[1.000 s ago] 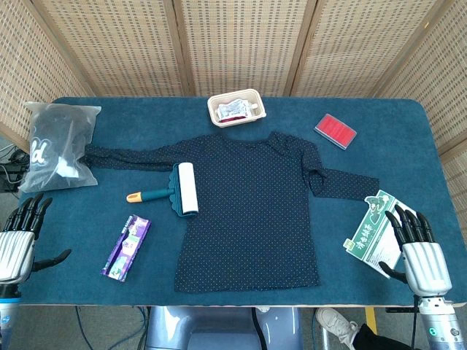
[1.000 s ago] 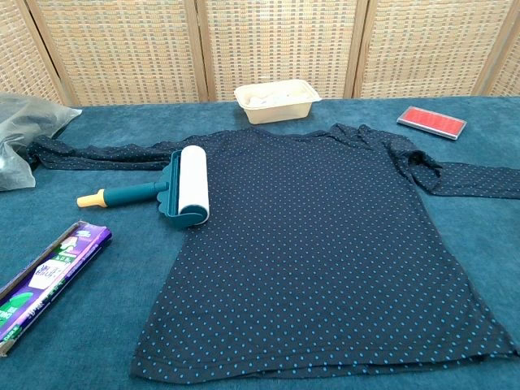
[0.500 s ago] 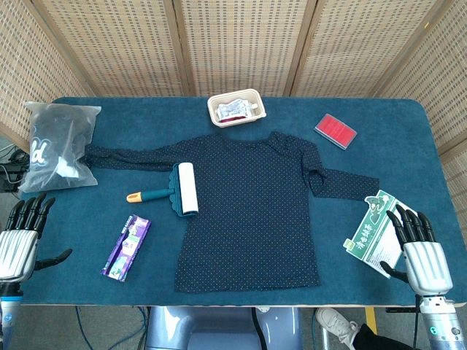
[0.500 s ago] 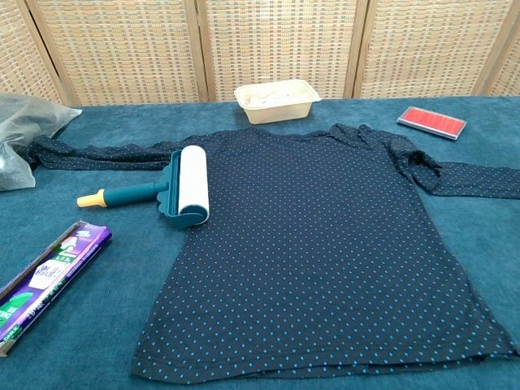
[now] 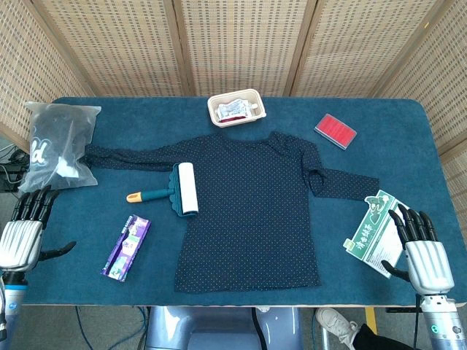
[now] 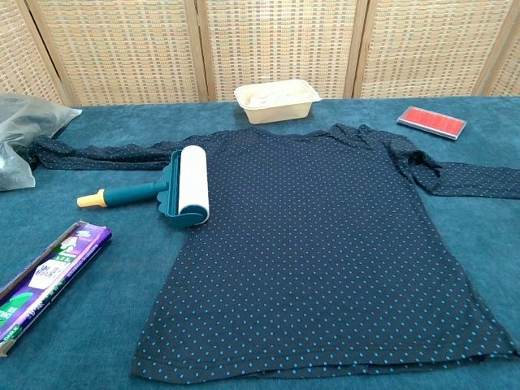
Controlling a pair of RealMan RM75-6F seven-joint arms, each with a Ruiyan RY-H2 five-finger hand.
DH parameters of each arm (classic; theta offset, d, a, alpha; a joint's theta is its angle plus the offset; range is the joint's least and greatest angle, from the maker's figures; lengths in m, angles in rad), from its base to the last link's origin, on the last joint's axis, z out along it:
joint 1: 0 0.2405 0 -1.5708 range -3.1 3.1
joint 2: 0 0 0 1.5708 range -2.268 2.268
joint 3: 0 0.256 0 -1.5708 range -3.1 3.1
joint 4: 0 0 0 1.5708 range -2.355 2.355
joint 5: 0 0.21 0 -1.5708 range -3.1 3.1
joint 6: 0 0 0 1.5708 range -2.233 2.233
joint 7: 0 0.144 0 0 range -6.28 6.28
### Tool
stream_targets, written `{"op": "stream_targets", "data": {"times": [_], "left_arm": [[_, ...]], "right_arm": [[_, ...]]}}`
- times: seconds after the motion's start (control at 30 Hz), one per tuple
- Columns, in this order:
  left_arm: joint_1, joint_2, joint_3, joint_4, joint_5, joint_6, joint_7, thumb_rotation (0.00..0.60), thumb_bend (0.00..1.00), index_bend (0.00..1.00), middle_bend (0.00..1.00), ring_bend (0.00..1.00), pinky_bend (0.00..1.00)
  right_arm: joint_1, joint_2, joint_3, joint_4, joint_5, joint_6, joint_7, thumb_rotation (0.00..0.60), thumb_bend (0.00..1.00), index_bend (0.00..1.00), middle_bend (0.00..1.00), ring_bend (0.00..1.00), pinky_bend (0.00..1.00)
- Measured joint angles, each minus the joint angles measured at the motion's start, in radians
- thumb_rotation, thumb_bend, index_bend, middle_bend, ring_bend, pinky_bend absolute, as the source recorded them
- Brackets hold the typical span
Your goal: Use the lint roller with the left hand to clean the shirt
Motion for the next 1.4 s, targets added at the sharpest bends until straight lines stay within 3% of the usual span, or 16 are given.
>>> {"op": "stream_targets", "data": {"times": [0.17,0.23,0.27,0.33,0.43,0.6,0.67,0.83,0.93,1.13,1.23,1.4], "left_arm": [[-0.087,0.021,-0.053,-0.008,-0.061,-0.127,-0.008,0.600,0.00,0.00,0.00,0.02,0.21],[-0.126,0.032,-0.080,-0.013,-0.097,-0.175,-0.009,0.600,0.04,0.00,0.02,0.17,0.34],[-0.142,0.036,-0.092,-0.015,-0.111,-0.193,-0.008,0.600,0.05,0.00,0.06,0.24,0.38],[-0.174,0.043,-0.114,-0.017,-0.143,-0.233,-0.007,0.600,0.07,0.00,0.22,0.40,0.48],[-0.211,0.053,-0.135,-0.022,-0.192,-0.295,0.000,0.600,0.09,0.05,0.42,0.52,0.54],[-0.281,0.054,-0.162,-0.016,-0.283,-0.377,0.054,0.600,0.16,0.23,0.62,0.63,0.63],[-0.310,0.042,-0.167,-0.001,-0.317,-0.396,0.109,0.600,0.20,0.26,0.65,0.65,0.65],[-0.390,-0.008,-0.171,0.046,-0.458,-0.453,0.256,0.600,0.20,0.40,0.69,0.68,0.66],[-0.440,-0.044,-0.168,0.083,-0.544,-0.490,0.325,0.600,0.20,0.43,0.69,0.68,0.66],[-0.529,-0.130,-0.147,0.163,-0.678,-0.532,0.437,0.600,0.21,0.43,0.69,0.68,0.66],[-0.560,-0.164,-0.132,0.193,-0.712,-0.538,0.473,0.600,0.28,0.41,0.70,0.68,0.66],[-0.596,-0.200,-0.118,0.219,-0.751,-0.538,0.510,0.600,0.28,0.43,0.70,0.68,0.66]], "right_arm": [[0.003,-0.003,0.004,0.011,0.010,-0.007,0.006,0.600,0.16,0.00,0.00,0.00,0.01],[0.004,-0.004,0.005,0.014,0.012,-0.010,0.007,0.600,0.16,0.00,0.00,0.00,0.01],[0.005,-0.006,0.005,0.017,0.014,-0.012,0.007,0.600,0.16,0.00,0.00,0.00,0.01],[0.006,-0.008,0.006,0.023,0.018,-0.017,0.008,0.600,0.16,0.00,0.00,0.00,0.01],[0.010,-0.014,0.008,0.035,0.028,-0.028,0.009,0.600,0.16,0.00,0.00,0.00,0.01],[0.017,-0.025,0.014,0.057,0.050,-0.049,0.014,0.600,0.16,0.00,0.00,0.00,0.01],[0.019,-0.028,0.016,0.064,0.056,-0.053,0.016,0.600,0.16,0.00,0.00,0.00,0.01],[0.020,-0.031,0.018,0.072,0.057,-0.051,0.024,0.600,0.16,0.00,0.00,0.00,0.01],[0.020,-0.033,0.020,0.078,0.061,-0.052,0.027,0.600,0.16,0.00,0.00,0.00,0.01],[0.022,-0.035,0.020,0.083,0.068,-0.061,0.029,0.600,0.16,0.00,0.00,0.00,0.01],[0.023,-0.034,0.020,0.085,0.074,-0.067,0.032,0.600,0.16,0.00,0.00,0.00,0.01],[0.023,-0.034,0.021,0.087,0.075,-0.068,0.036,0.600,0.16,0.00,0.00,0.00,0.01]]}}
